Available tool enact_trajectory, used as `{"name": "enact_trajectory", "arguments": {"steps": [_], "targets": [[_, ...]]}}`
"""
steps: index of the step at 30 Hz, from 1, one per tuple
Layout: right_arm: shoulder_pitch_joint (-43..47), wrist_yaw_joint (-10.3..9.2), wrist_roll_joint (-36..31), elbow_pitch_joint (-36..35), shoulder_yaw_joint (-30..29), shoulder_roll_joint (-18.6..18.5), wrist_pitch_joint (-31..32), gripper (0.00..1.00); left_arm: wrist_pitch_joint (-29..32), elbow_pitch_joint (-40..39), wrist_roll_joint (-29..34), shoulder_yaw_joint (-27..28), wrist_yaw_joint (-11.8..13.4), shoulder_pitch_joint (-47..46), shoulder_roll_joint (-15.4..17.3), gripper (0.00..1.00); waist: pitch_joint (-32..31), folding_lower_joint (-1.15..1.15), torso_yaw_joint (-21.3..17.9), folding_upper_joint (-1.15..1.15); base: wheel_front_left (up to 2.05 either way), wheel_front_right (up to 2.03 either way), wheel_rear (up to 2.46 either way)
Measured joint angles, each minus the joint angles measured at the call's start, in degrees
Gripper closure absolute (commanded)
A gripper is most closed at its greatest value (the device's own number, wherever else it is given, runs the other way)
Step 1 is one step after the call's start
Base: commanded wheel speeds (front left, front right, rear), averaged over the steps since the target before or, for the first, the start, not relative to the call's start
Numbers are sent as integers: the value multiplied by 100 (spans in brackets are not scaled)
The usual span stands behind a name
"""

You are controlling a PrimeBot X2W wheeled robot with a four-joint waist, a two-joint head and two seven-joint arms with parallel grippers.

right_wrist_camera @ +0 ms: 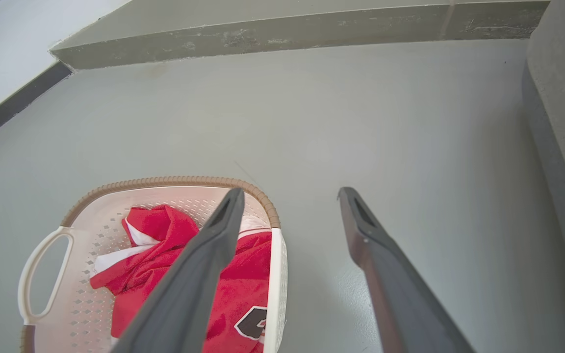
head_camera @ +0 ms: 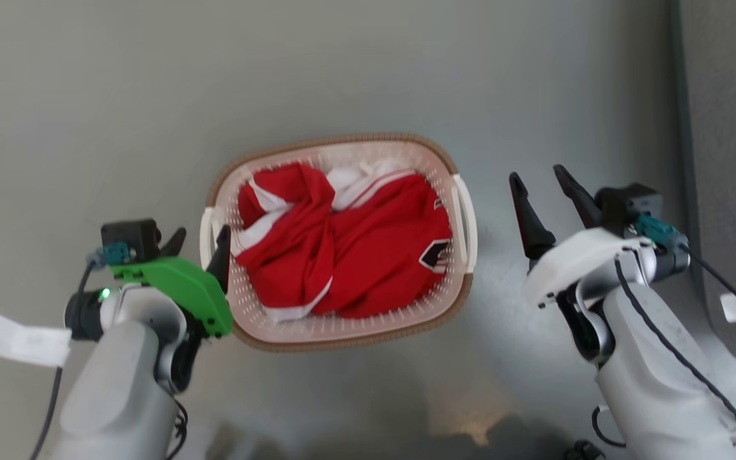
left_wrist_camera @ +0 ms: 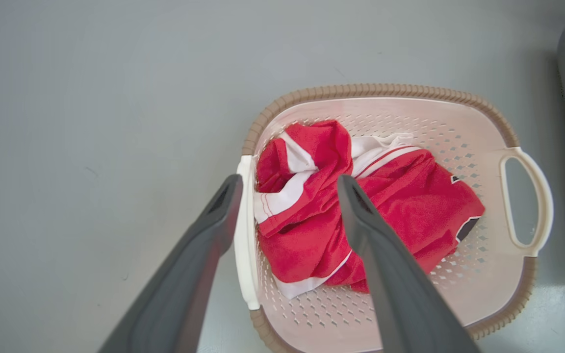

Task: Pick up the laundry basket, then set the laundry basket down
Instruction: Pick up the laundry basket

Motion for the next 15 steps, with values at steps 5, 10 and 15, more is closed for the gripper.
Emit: {"name": "enact_trajectory", "arguments": {"steps": [5,10,15], "targets": [[-243,1,41,281,154,-18,48,0,37,333,-34,14,-49,-324,-5,0,308,0,2,0,0,0,0],[-492,49,40,615,381,-46,105,0,74,720,-45,30,-102,-591,-8,0,635,0,18,0,0,0,0],[-775,53,54,916,586,-49,123,0,75,1110,-130,25,-186,-896,-7,0,956,0,46,0,0,0,0]]}}
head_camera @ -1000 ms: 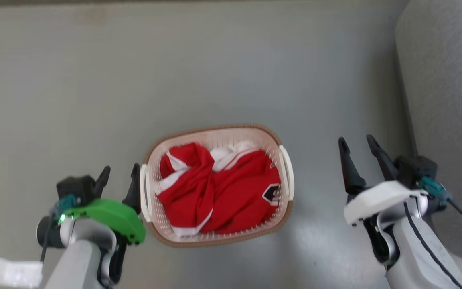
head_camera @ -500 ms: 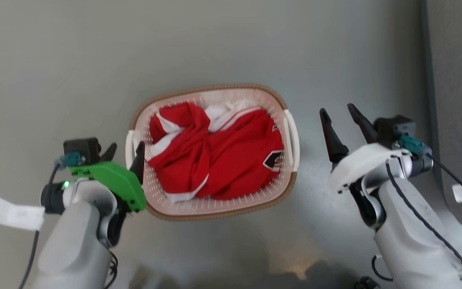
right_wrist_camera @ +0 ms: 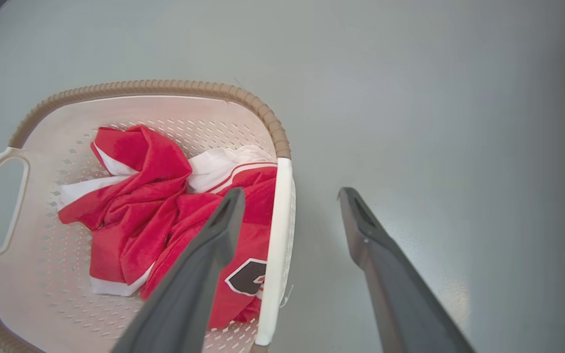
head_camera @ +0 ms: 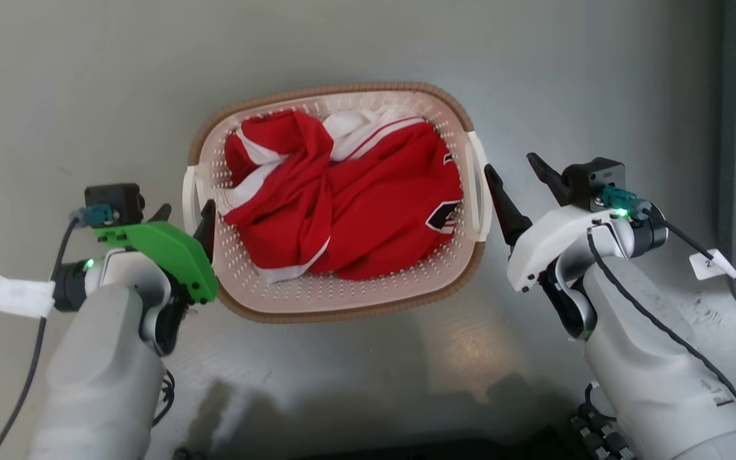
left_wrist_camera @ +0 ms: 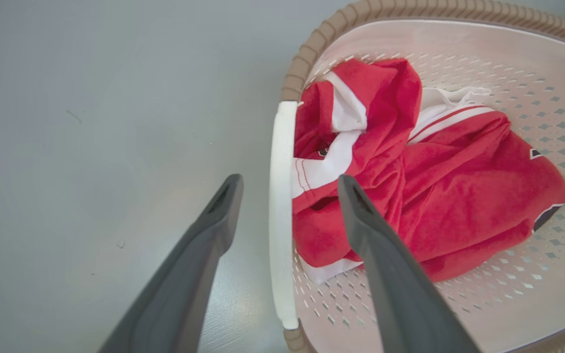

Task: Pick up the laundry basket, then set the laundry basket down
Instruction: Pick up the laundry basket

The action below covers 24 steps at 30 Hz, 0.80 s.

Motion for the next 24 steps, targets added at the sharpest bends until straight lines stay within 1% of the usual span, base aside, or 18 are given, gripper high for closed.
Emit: {"name": "enact_trajectory", "arguments": {"steps": [4,9,14,22,23,24], "targets": [[-143,0,70,186,90,-9,3,0,-11,196,-5,-11,-24,-209,-5,0,176,0,26,0,0,0,0],[-404,47,136,385,272,-15,93,0,-14,476,-8,-41,-73,-484,-4,0,385,0,54,0,0,0,0],[-669,47,182,570,482,-19,176,0,-15,694,-8,-86,-116,-767,-1,0,600,0,72,0,0,0,0],[-999,43,427,809,648,-23,177,0,-14,1056,-10,-202,-174,-1070,-11,0,883,0,97,0,0,0,0],[-1024,42,479,840,646,-21,177,53,-4,1087,-16,-204,-205,-1090,-19,7,908,0,100,0,0,0,0],[-1043,42,513,873,644,-22,177,100,30,1127,-47,-205,-213,-1117,-30,65,929,-1,105,0,0,0,0]]}}
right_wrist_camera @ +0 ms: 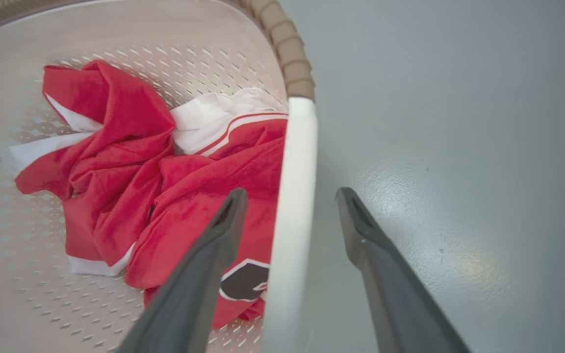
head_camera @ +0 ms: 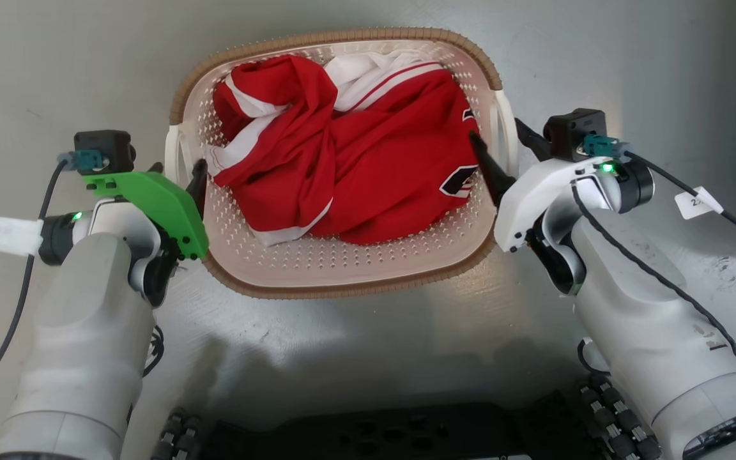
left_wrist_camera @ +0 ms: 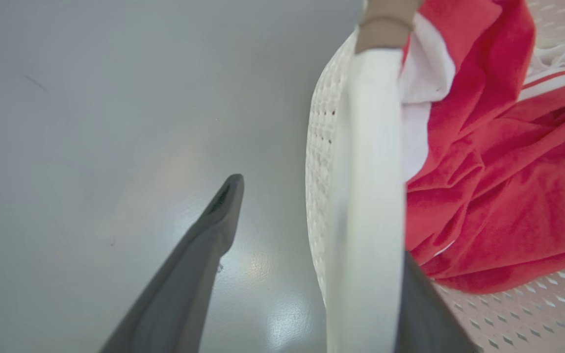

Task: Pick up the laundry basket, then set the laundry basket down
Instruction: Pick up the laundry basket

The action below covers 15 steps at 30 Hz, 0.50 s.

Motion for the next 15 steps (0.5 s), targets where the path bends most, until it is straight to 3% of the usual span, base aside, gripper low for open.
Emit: {"name": "enact_trajectory", "arguments": {"steps": [1,5,15], "targets": [[-13,0,35,33,-2,-3,1,100,3,24,-26,1,-3,-26,-12,100,20,0,6,0,0,0,0],[-98,-2,168,158,23,43,48,100,5,125,-125,-8,-55,-156,-193,100,71,0,44,0,0,0,0],[-268,7,288,387,89,30,-27,100,-26,297,-412,-75,-56,-238,-224,100,64,0,84,0,0,0,0]]}}
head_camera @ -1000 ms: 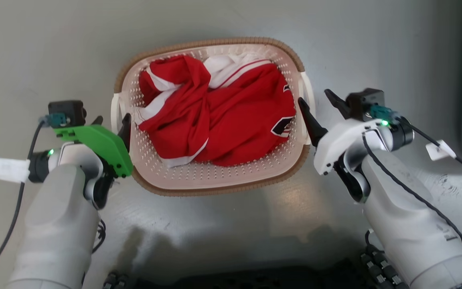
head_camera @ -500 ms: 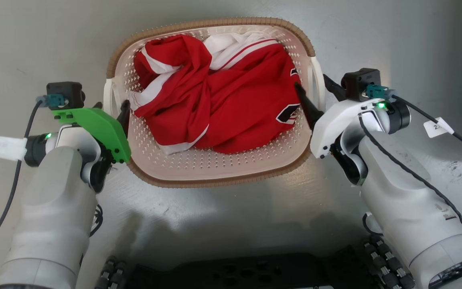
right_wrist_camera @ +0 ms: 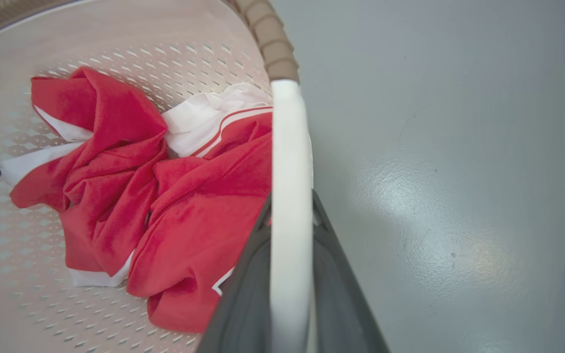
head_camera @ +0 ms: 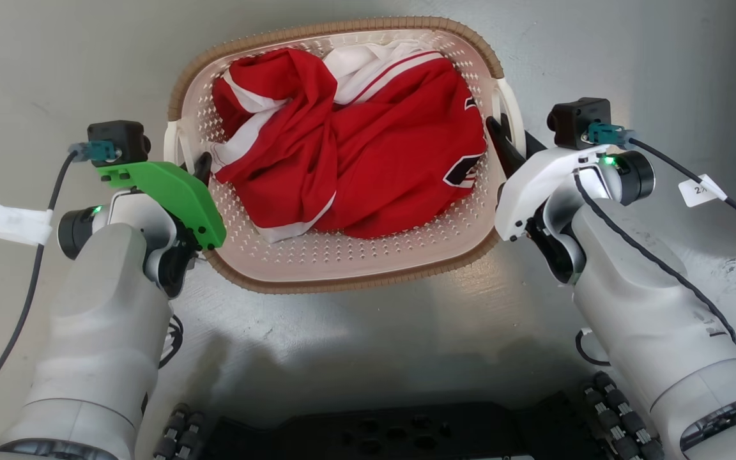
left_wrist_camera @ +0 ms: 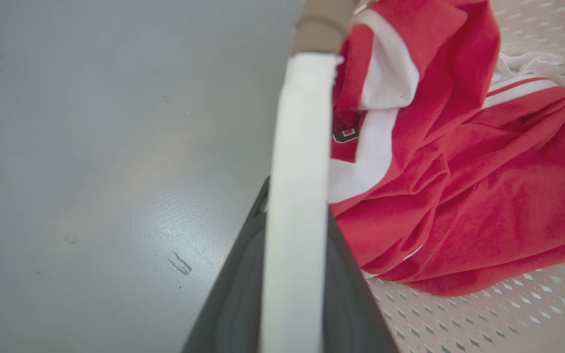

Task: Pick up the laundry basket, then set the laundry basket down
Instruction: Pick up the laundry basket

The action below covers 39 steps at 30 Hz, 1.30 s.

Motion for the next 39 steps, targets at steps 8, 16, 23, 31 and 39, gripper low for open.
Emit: {"name": "enact_trajectory", "arguments": {"steps": [8,16,23,31,39], "targets": [[-92,51,127,364,88,0,-34,100,25,34,-303,-190,1,1,-49,100,-140,0,2,0,0,0,0],[-81,174,366,757,164,10,11,100,367,179,-628,-387,2,20,-64,100,-459,0,-65,0,0,0,0],[-55,254,632,998,241,21,196,100,760,244,-867,-480,2,38,-65,100,-799,0,-129,0,0,0,0],[31,354,921,1269,339,57,525,100,1210,394,-1287,-482,3,214,-64,100,-1336,0,-187,0,0,0,0],[89,372,1078,1489,372,109,767,100,1458,482,-1493,-491,4,386,-63,100,-1821,0,-217,1,0,0,0]]}}
